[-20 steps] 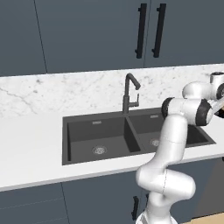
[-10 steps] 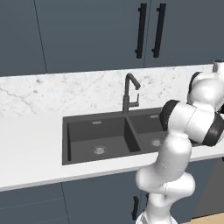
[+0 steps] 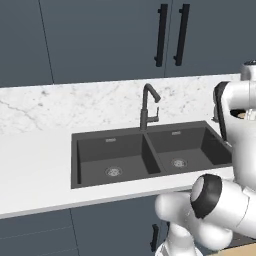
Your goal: Pick the squash from the sink and place it in the bowl. Then pick the bowl and place it in the microwave. Then close the microwave door and press the start button.
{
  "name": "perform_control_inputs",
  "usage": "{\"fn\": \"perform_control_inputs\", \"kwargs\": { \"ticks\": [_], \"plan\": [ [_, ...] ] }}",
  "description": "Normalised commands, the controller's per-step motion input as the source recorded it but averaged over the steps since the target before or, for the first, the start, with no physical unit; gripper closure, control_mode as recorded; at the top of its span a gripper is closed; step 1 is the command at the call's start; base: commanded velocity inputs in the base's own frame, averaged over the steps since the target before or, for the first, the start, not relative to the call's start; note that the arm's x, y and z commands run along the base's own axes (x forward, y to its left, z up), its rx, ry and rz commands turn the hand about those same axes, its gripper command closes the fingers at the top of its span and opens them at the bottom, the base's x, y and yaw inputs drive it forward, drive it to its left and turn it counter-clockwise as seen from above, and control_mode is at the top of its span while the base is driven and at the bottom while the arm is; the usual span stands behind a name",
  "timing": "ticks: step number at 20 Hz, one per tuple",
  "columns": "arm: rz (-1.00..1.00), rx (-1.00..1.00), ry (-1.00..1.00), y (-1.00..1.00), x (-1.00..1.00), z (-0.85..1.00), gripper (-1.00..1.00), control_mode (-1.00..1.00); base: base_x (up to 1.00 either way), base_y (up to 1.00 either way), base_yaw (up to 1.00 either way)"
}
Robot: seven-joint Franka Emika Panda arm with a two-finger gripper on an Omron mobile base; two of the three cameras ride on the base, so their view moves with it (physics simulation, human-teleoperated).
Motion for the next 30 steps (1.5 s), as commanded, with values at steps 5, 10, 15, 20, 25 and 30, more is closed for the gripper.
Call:
{"fn": "perform_control_inputs", "kwargs": {
  "ticks": [5, 10, 15, 20, 25, 30],
  "plan": [
    [0.16, 0.13, 0.10, 0.88, -0.91, 0.71, 1.00, -1.00, 0.00, 0.00, 0.00],
    [0.19, 0.17, 0.03, 0.94, -0.77, 0.24, 1.00, -1.00, 0.00, 0.00, 0.00],
    [0.21, 0.07, 0.00, 1.00, -0.28, 0.00, 1.00, -1.00, 0.00, 0.00, 0.00],
    [0.15, 0.00, -0.02, 1.00, 0.00, -0.25, 1.00, -1.00, 0.00, 0.00, 0.00],
    [0.07, 0.00, -0.04, 0.38, -0.15, 0.00, 1.00, 1.00, 0.00, 0.00, 0.00],
    [0.00, 0.00, 0.00, 0.00, 0.00, 0.00, 1.00, 1.00, 0.00, 0.00, 0.00]
  ]
}}
